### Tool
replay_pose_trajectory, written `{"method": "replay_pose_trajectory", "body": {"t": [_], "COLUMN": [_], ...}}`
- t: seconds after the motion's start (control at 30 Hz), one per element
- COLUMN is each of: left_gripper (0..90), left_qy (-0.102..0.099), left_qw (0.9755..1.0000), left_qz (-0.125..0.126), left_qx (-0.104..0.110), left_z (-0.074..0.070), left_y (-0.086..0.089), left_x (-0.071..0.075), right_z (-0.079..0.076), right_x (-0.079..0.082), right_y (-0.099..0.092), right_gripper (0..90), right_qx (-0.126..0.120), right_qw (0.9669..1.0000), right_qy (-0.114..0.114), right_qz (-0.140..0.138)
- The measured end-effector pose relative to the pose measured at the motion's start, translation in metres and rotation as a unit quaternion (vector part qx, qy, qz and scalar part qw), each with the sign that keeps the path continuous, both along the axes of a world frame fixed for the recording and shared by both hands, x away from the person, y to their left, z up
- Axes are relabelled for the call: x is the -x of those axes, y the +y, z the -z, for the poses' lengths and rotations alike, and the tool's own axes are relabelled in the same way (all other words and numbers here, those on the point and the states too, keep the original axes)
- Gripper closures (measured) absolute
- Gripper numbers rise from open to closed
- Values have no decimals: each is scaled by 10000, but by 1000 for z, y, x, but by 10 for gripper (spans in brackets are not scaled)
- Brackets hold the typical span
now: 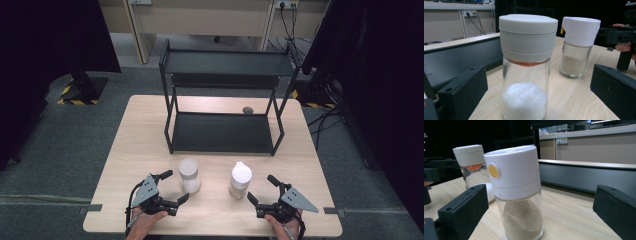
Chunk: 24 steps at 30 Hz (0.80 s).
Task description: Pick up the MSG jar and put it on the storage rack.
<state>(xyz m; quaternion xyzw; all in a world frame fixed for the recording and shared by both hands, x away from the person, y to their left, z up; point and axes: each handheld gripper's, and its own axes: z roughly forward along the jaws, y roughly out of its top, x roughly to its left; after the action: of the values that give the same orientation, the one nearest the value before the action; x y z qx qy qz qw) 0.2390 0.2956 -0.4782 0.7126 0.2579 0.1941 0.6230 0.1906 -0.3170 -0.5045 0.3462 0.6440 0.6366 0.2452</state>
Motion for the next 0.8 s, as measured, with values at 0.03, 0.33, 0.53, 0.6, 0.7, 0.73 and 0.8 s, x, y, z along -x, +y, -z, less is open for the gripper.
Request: {"method": "replay_pose_trajectory", "body": {"t": [0.03,0.33,0.53,0.6,0.7,0.73,0.8], "left_gripper": [5,19,37,54,89,102,128], "left_qy": [0,-29,90,106,103,99,100], "left_qw": [10000,10000,9999,9999,9998,9997,9996], "left_qz": [0,32,-44,-40,-46,-58,-57], "left_qx": [0,4,-28,-30,-145,-201,-242], "left_z": [0,-8,-11,-11,-13,-14,-14], "left_y": [0,-11,-18,-19,-22,-23,-25], "left_x": [0,-12,-19,-21,-24,-25,-27], "right_z": [0,0,1,1,1,1,1], "right_x": [0,0,-1,-1,-1,0,0], "right_y": [0,0,0,0,0,0,-1], "right_gripper": [4,4,4,4,4,4,4], "right_qx": [-1,-24,-27,-34,-39,-48,-59], "right_qw": [10000,10000,10000,10000,10000,10000,10000], "right_qy": [5,17,33,35,37,46,40], "right_qz": [4,15,-18,-19,-13,-12,-14]}}
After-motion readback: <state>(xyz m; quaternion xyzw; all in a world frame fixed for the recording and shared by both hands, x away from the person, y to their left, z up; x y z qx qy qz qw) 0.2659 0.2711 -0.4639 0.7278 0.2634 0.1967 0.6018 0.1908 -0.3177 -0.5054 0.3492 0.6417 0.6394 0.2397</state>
